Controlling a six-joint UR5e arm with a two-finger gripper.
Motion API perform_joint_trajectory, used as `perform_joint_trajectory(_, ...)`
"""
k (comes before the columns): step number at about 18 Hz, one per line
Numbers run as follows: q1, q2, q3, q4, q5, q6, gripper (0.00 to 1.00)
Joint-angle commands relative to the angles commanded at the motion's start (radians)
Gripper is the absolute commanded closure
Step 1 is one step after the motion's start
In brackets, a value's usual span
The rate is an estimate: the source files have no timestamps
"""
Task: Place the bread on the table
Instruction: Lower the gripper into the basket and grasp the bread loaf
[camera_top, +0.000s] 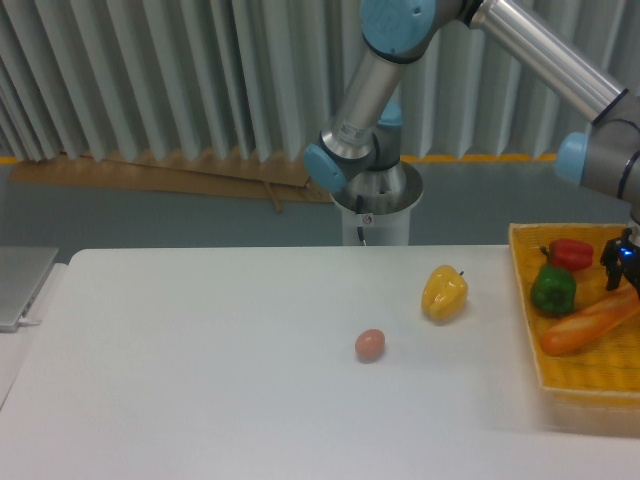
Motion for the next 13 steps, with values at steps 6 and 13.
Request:
perform_joint_trajectory(6, 0.003, -0.002, -0.023, -0.002, 0.002, 0.029, 0.00)
perform_joint_trajectory(13, 0.002, -0.006, -0.026, -0.002, 0.003, 0.032, 0.29)
